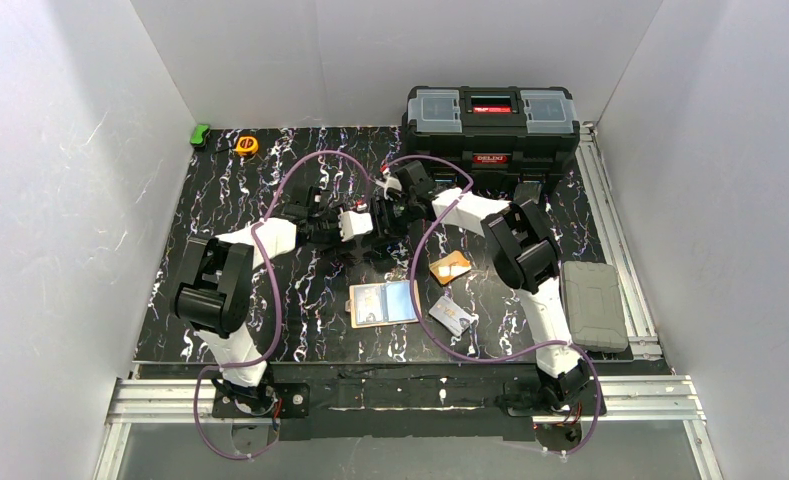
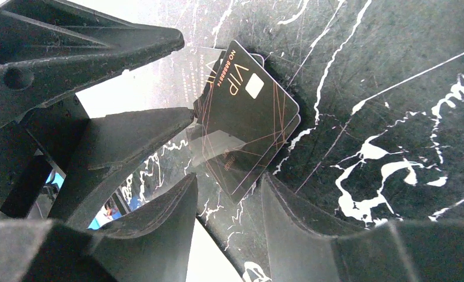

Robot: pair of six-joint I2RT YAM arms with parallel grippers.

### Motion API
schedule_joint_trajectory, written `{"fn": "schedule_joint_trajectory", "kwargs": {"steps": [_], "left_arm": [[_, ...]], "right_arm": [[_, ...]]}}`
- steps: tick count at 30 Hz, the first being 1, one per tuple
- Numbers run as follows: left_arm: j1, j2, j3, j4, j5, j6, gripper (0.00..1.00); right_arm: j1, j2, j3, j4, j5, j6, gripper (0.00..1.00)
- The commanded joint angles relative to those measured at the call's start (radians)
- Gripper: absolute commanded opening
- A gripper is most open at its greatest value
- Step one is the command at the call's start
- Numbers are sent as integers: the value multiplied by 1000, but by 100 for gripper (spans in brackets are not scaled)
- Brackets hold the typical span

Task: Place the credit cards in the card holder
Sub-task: Pick up the credit card from the center of the board.

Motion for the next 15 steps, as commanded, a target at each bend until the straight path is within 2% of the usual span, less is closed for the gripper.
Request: {"fn": "schedule_joint_trajectory", "kwargs": {"steps": [1,6,15], "left_arm": [[-1,13,-15,-58,-28,-14,56],[18,6,65,-104,-22,-97,55],[23,20,120,-109,-5,-147,55]], "right_arm": [[-13,-21,-5,23,-9,9,50],[-31,10,10,26,33,38,50],[-32,47,-8,128,-4,124,51]]}}
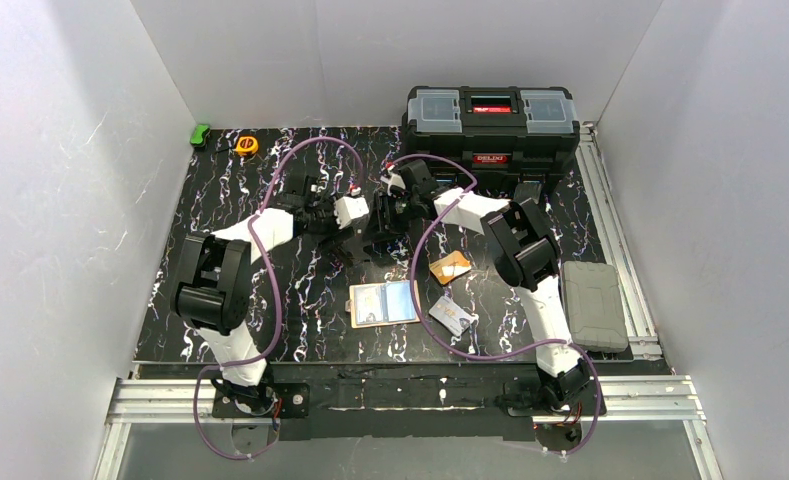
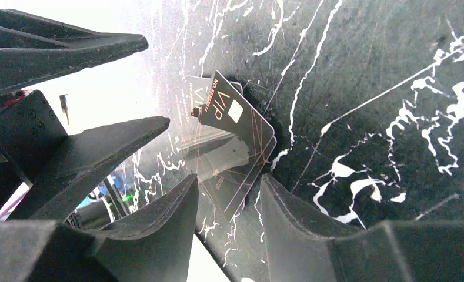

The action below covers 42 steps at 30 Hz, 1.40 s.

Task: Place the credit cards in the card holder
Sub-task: Pick up the credit card from the center of the board.

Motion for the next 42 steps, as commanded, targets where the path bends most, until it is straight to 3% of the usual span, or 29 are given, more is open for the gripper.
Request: {"fn": "schedule_joint_trajectory", "kwargs": {"steps": [1,18,42], "left_arm": [[0,12,35,-22,23,-43,55],[-50,78,48,11,18,-17,55],[-110,130,88,20,19,-36,55]], "right_arm": [[-5,30,-18,94,-18,71,51],[-3,-5,-164,230,-45,146,48],[0,-16,-213,301,-74,182,42]]}}
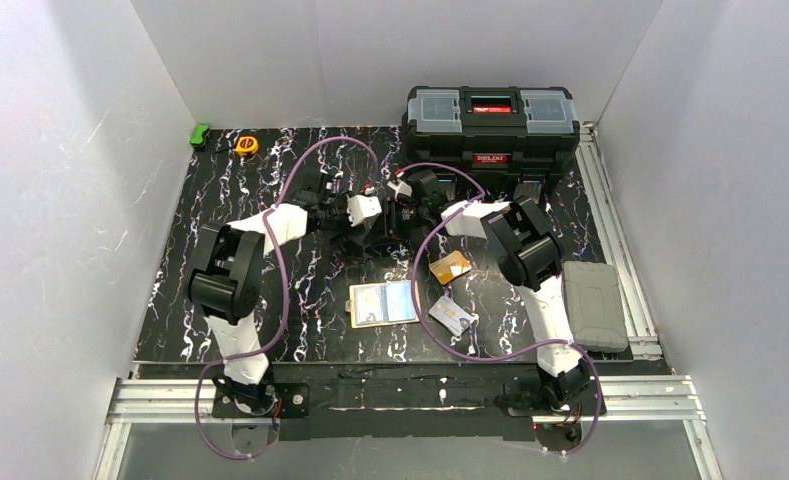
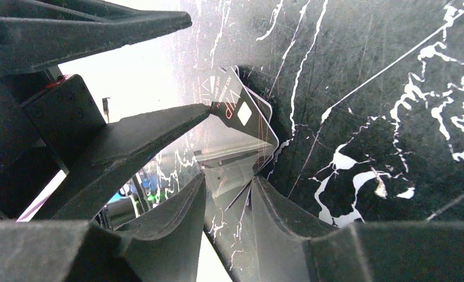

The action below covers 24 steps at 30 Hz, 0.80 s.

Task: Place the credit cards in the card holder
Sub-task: Pick up the credit card from the center of the board.

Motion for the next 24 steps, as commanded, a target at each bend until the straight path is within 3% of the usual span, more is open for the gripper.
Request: {"fn": "schedule_joint_trajectory", "kwargs": {"steps": [1,17,24], "left_arm": [[-47,39,19,-13,74,-17,55],[-31,2,95,-138,74,-87,55],[-29,-5,53,-128,68,-73,56]], "right_arm": [[12,-6,-31,-27,16,7,42],[13,-13,-35,-39,48,2,45],[11,-16,-31,-44,53,3,45]]}}
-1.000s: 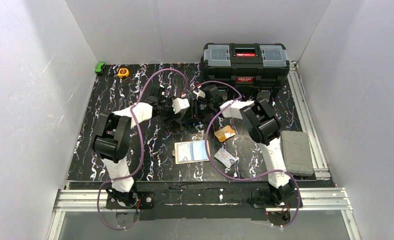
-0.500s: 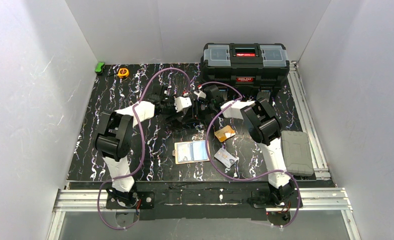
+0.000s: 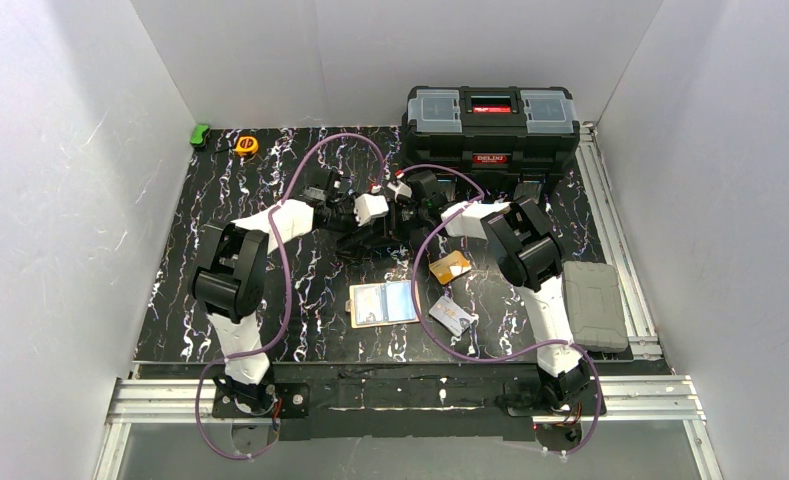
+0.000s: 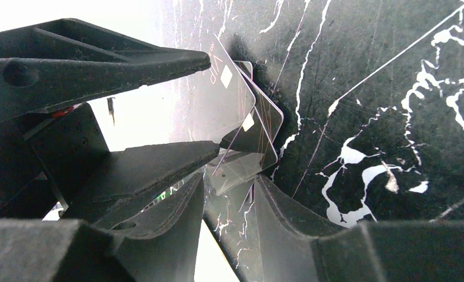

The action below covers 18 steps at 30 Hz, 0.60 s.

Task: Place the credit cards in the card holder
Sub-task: Pick up the credit card from the center of the board.

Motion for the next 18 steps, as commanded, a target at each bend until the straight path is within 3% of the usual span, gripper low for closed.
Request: {"fn": "schedule_joint_trajectory", "kwargs": {"steps": [1,11,18], "left_arm": [[0,-25,-20,-15,20,-2,56],[77,-47,18,-39,5,-1,56],[86,-60,-12,-32,11,-3,56]], "right_arm": [[8,-9,-20,-44,53,-17,45],[5,-21,-24,-68,81,-27,45],[3,-122,-49,-86,115,-71,45]]}}
